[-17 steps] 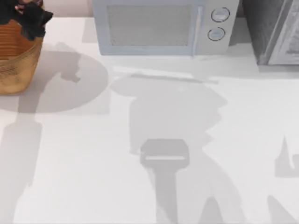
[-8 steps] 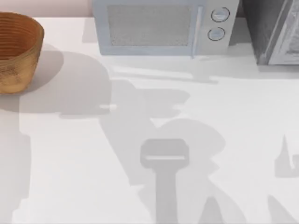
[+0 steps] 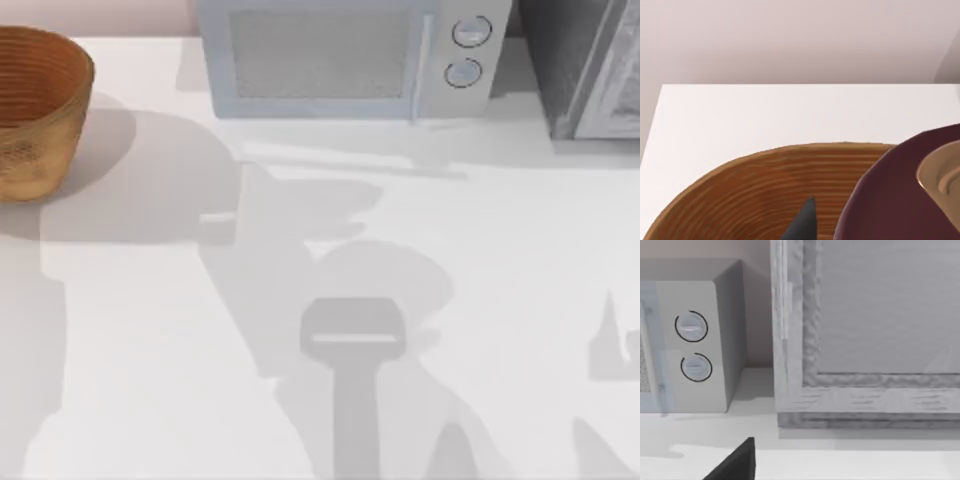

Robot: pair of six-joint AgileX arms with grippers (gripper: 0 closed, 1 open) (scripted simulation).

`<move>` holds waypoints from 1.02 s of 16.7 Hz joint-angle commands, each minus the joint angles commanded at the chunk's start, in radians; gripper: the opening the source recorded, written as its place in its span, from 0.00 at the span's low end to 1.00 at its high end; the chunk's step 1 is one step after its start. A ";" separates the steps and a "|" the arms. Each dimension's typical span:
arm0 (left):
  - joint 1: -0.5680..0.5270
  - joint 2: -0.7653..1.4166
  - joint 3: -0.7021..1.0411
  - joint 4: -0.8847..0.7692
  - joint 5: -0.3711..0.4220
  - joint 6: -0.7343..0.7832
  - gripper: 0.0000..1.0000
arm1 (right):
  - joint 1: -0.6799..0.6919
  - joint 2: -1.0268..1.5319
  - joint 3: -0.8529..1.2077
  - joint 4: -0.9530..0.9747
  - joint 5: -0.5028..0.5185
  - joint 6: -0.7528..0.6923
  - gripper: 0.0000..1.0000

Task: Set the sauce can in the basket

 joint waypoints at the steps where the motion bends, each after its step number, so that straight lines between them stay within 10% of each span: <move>1: -0.002 0.014 0.000 0.015 -0.002 -0.001 0.00 | 0.000 0.000 0.000 0.000 0.000 0.000 1.00; 12: -0.015 0.111 -0.005 0.124 -0.014 -0.011 0.00 | 0.000 0.000 0.000 0.000 0.000 0.000 1.00; 17: -0.015 0.111 -0.005 0.124 -0.014 -0.011 0.38 | 0.000 0.000 0.000 0.000 0.000 0.000 1.00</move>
